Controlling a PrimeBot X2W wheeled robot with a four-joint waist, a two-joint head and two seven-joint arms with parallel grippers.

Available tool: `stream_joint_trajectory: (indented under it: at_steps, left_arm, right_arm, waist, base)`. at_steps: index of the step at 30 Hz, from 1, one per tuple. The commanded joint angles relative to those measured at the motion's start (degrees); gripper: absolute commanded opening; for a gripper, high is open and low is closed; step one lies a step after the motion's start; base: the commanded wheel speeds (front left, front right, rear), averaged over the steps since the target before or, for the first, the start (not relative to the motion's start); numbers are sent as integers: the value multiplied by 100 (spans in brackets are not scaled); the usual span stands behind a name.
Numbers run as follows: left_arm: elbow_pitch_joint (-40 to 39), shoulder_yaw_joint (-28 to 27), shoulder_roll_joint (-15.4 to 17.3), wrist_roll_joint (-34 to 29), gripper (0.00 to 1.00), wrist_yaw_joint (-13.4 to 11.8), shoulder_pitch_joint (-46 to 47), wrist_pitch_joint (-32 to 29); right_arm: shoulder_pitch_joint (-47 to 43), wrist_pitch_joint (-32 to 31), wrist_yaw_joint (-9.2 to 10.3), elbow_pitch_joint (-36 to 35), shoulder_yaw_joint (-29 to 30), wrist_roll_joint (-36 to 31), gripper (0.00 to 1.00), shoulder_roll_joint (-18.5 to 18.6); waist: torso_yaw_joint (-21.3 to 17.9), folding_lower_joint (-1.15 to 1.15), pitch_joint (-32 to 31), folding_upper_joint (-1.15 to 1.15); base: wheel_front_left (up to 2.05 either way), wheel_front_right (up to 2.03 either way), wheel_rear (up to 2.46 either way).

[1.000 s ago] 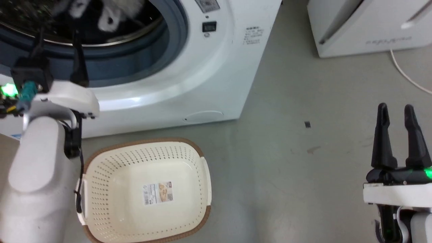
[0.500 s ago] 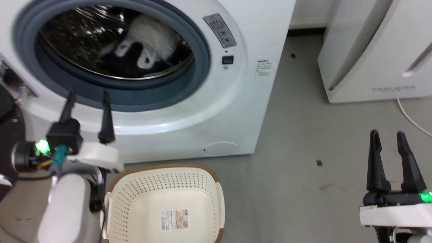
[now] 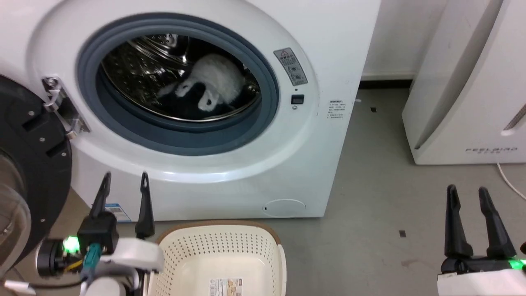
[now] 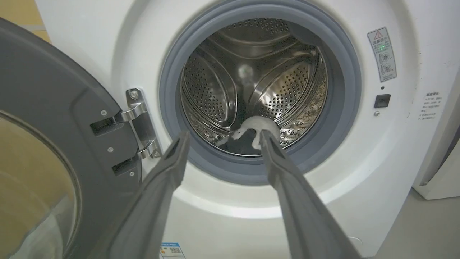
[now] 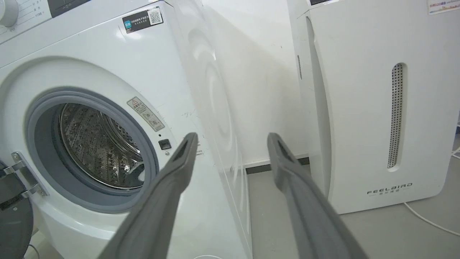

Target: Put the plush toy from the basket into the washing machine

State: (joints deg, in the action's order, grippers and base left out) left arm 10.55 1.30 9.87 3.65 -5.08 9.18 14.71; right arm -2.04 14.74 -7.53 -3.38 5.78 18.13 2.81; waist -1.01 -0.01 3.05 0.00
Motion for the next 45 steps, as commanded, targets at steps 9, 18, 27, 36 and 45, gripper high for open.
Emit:
stream_joint_trajectory:
  at_steps: [9,18,27,36,45]
  left_arm:
    - [-290,-220,-225,-71,100,57,-785,29]
    - [-353,-269,-301,-109,0,67,-946,-10]
    - [-397,-258,-326,-122,0,95,-945,-104]
    - [-447,-248,-355,-141,0,127,-943,-209]
    - [-498,-238,-384,-160,0,159,-940,-314]
  right_arm:
    - [-281,26,4,56,45,-88,100,7]
    - [-320,-6,0,152,77,-54,0,-1]
    - [-286,-101,0,164,35,-166,0,-1]
    - [-249,-206,1,177,-12,-293,0,0]
    - [-211,-312,1,191,-60,-420,0,1]
  waist:
    - [276,1,-288,0]
    - [399,1,-390,0]
    - [381,1,-384,0]
    - [359,1,-378,0]
    - [338,1,-372,0]
  base:
    - [0,0,0]
    - [0,0,0]
    - [0,0,0]
    - [0,0,0]
    - [0,0,0]
